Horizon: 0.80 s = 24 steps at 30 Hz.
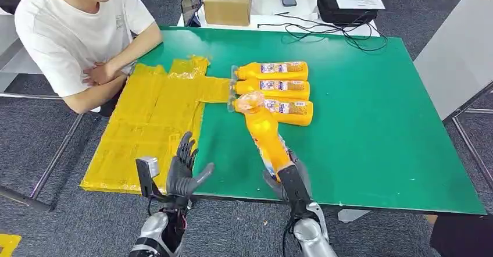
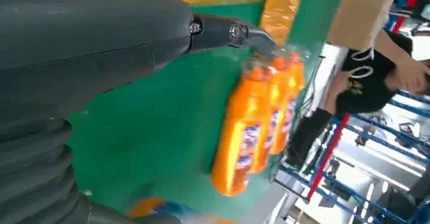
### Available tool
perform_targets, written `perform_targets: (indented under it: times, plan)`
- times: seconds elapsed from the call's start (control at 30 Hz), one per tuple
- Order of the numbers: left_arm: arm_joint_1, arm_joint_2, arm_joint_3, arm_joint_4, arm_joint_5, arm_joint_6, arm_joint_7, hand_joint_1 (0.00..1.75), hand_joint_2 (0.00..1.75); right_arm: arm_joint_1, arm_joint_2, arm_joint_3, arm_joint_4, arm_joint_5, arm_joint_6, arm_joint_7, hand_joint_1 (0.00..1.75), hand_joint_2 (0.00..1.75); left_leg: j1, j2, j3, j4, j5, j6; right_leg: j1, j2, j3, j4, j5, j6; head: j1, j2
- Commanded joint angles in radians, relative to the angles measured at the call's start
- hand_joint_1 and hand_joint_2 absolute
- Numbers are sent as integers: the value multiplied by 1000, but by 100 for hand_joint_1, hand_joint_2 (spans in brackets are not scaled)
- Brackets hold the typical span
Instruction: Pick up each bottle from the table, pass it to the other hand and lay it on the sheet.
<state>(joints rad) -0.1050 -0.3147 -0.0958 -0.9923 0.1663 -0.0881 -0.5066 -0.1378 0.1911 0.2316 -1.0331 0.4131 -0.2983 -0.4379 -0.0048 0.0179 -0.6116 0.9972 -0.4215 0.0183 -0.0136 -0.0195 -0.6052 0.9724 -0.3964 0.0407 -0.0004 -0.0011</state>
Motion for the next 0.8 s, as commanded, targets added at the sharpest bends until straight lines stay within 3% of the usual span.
perform_targets:
  times: [0.03,0.23,0.3,0.4,0.63,0.67,0.8]
  plan:
    - [19,45,-31,-34,-1,-3,12,0,175,29,-6,25,-116,-17,-5,-5,175,175,0,-1,4,0,-2,-1,0,1,4,0,-3,0,0,0]
    - [20,48,-39,-31,-4,-15,18,0,175,32,-3,21,-118,-20,-18,-23,175,175,0,-2,4,0,-2,-2,-1,1,4,0,-3,0,0,0]
    - [96,62,-77,-87,-30,-73,-38,0,175,50,17,26,-148,24,-121,-93,175,175,0,-3,4,0,-2,-2,0,1,5,0,-3,0,0,0]
    - [172,57,-136,-142,-82,-88,-85,0,175,43,33,38,-153,-10,-115,-95,175,175,-1,-1,6,0,-3,-2,-1,4,5,-1,-3,1,0,0]
    - [160,64,-277,-175,-132,-75,-105,0,175,-16,48,40,-48,-58,-112,-125,175,175,0,-4,2,0,-3,-1,-1,0,3,0,-3,2,0,0]
    - [159,75,-298,-207,-144,-73,-141,0,175,-44,22,111,2,13,-53,-97,175,175,-1,-3,0,0,-2,-1,-1,0,1,-1,-3,2,0,0]
    - [146,83,-295,-313,-143,-69,-93,0,175,-105,76,261,149,195,-94,-84,175,175,0,1,2,0,-3,-2,0,5,2,-1,-2,1,0,0]
